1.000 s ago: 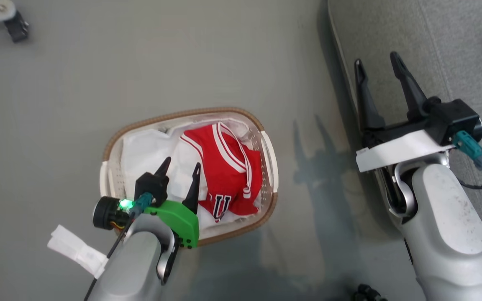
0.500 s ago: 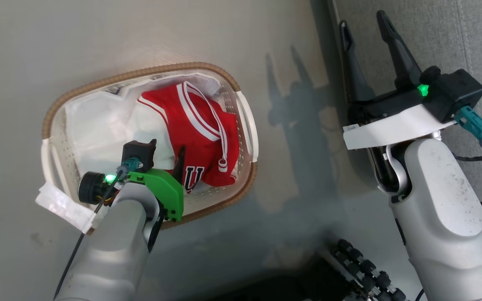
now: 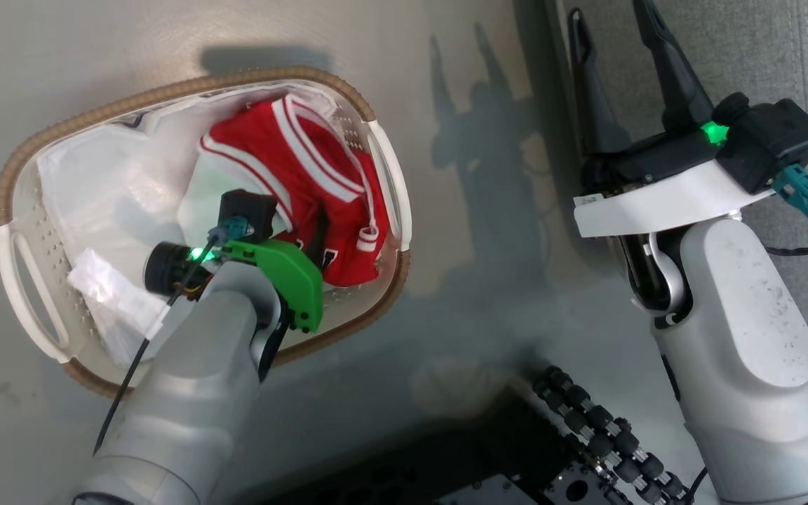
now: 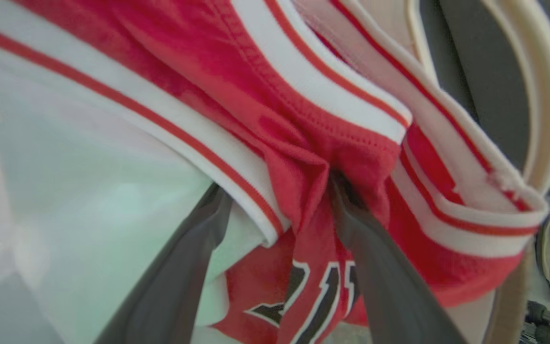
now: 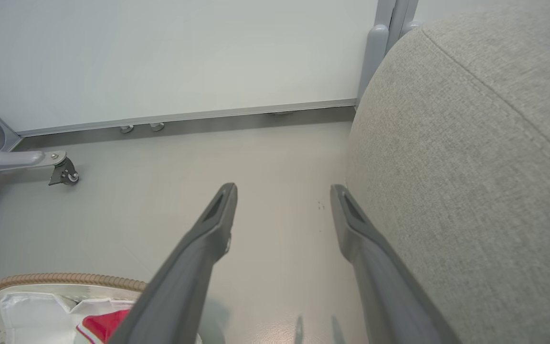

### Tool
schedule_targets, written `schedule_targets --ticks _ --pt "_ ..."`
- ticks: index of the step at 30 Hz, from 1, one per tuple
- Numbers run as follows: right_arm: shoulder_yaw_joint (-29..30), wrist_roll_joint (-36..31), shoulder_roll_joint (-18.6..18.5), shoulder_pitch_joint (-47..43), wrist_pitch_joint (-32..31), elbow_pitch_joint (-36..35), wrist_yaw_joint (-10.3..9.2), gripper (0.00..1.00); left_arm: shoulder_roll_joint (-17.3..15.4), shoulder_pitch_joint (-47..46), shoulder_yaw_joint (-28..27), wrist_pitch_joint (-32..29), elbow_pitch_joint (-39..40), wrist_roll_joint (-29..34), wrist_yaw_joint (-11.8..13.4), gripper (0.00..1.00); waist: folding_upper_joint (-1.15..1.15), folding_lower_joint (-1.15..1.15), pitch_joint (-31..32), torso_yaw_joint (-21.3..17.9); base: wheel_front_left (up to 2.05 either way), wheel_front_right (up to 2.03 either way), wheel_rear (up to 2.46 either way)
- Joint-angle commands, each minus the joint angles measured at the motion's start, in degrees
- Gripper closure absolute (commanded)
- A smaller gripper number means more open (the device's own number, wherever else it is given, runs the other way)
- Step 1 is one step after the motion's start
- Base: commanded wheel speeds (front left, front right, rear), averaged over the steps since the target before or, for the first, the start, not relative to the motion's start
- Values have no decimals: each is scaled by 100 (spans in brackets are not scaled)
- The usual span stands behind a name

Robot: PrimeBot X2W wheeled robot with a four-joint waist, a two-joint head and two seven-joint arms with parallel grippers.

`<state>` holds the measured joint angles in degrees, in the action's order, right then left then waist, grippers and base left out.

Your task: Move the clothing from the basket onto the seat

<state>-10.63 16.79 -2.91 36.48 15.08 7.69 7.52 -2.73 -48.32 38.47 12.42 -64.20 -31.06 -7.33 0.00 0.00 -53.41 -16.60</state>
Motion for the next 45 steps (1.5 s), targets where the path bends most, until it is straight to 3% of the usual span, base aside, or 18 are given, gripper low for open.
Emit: schedule_targets --ticks 1,7,18,19,20,21,32,40,45 --pt "8 49 -12 54 12 -29 -6 0 -46 -126 110 29 59 -82 -23 0 0 0 -59 -12 0 0 0" --pt "31 18 -12 58 12 -60 -6 0 -145 -361 718 -2 206 -577 -24 0 0 0 -161 20 0 0 0" --pt "122 18 -14 96 12 -106 -7 0 -203 -810 1580 -304 -272 -872 -20 0 0 0 -250 21 0 0 0" --pt "123 9 -13 85 12 -110 -6 0 -204 -847 1633 -269 -312 -857 -20 11 0 0 -249 24 0 0 0" --pt "123 0 -12 68 12 -114 -6 0 -193 -865 1673 -240 -375 -866 -20 78 0 0 -244 29 0 0 0" --pt "121 -8 -15 49 12 -107 -6 0 -190 -861 1709 -235 -446 -894 -20 100 0 0 -238 33 0 0 0" --pt "8 135 -14 -1 12 137 -6 0 -325 -532 1827 42 -634 -1274 -21 100 0 0 188 -48 0 0 0" --pt "-34 12 -14 -264 12 372 -6 0 -306 -68 1715 268 -506 -1509 -21 100 0 0 926 110 0 0 0" --pt "-135 -107 -18 -556 12 584 -7 0 -397 382 1331 278 -1 -1388 13 100 0 0 1543 337 0 0 0"
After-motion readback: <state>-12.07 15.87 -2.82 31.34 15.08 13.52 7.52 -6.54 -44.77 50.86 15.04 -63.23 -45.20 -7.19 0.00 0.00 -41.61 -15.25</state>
